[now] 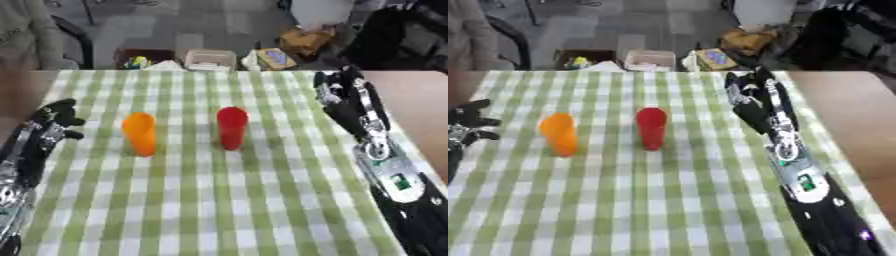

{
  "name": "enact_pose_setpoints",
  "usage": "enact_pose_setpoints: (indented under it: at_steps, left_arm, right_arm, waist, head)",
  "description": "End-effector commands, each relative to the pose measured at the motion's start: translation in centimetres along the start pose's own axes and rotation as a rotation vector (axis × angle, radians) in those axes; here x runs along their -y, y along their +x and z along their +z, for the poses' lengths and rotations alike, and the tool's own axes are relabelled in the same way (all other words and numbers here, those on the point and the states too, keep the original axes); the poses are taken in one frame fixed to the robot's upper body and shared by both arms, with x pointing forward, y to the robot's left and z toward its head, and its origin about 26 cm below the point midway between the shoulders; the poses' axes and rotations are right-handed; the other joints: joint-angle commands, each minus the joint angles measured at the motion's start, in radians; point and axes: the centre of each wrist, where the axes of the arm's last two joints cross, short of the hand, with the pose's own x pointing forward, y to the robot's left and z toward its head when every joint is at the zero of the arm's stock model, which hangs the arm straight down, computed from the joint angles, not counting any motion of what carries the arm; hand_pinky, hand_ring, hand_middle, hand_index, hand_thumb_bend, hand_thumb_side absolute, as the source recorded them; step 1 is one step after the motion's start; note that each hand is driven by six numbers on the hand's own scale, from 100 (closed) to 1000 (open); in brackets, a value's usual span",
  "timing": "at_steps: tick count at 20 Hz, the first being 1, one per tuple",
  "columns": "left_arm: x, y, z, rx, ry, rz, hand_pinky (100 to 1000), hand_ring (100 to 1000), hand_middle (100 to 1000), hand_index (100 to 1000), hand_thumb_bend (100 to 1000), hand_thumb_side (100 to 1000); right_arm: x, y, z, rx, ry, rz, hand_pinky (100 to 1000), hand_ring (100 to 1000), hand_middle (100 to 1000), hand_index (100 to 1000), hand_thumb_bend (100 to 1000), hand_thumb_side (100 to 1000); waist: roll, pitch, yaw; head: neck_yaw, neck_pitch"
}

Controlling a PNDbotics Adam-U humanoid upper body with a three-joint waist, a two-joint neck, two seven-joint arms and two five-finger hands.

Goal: Pour the contents of one cup into another cup.

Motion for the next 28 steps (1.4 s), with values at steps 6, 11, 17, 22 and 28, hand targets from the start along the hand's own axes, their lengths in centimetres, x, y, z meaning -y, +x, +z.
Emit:
enact_pose_setpoints:
  at_steps: [6, 11, 17, 22, 28]
  left_arm:
    - [1.5, -0.1, -2.4, 0.023, -0.067, -0.108, 674, 752, 883, 838, 464, 420]
    - [2.7, -1.2, -2.7, 0.015, -0.104, -0.152, 679, 752, 883, 844, 499, 411]
    - [3.4, -2.1, -2.7, 0.014, -0.090, -0.204, 679, 752, 886, 855, 620, 429]
    - [3.7, -2.5, -2.7, 0.018, -0.041, -0.222, 673, 740, 884, 858, 632, 428]
    - [3.9, -2.5, -2.9, 0.032, 0.038, -0.213, 663, 724, 879, 859, 624, 424]
  right_arm:
    - [0.2, 1.1, -1.0, 0.047, 0.004, -0.006, 519, 707, 386, 866, 151, 537]
    - [0.1, 1.2, -1.0, 0.047, 0.007, -0.009, 519, 706, 384, 866, 147, 539]
    - [0.0, 1.2, -1.0, 0.046, 0.007, -0.009, 518, 705, 381, 866, 145, 540]
    - [-0.1, 1.1, -1.0, 0.044, 0.011, -0.009, 518, 704, 377, 866, 143, 541]
    - [-0.1, 1.0, -1.0, 0.042, 0.012, -0.011, 518, 703, 376, 866, 140, 543]
  waist:
    - [-0.007, -0.013, -0.013]
    - [-0.009, -0.011, -0.021]
    - [-0.009, -0.009, -0.030]
    - [-0.011, -0.006, -0.036]
    - [-0.011, -0.004, -0.042]
  head:
    - [0.012, -0.014]
    - [0.014, -0.016]
    - [0.016, -0.017]
    - [0.016, -0.018]
    - [0.016, -0.018]
